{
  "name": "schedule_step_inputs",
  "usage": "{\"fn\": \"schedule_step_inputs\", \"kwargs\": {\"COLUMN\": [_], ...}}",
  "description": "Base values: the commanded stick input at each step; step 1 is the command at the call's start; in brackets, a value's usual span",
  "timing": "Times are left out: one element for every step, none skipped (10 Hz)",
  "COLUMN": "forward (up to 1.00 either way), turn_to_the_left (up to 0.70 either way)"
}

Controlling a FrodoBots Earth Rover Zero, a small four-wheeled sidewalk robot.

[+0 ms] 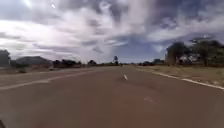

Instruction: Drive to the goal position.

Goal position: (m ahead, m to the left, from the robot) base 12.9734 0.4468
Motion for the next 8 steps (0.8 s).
{"fn": "schedule_step_inputs", "kwargs": {"forward": [1.00,1.00,1.00,1.00,1.00,1.00,1.00,1.00], "turn_to_the_left": [0.00,0.00,0.00,0.00,0.00,0.00,0.00,0.00]}}
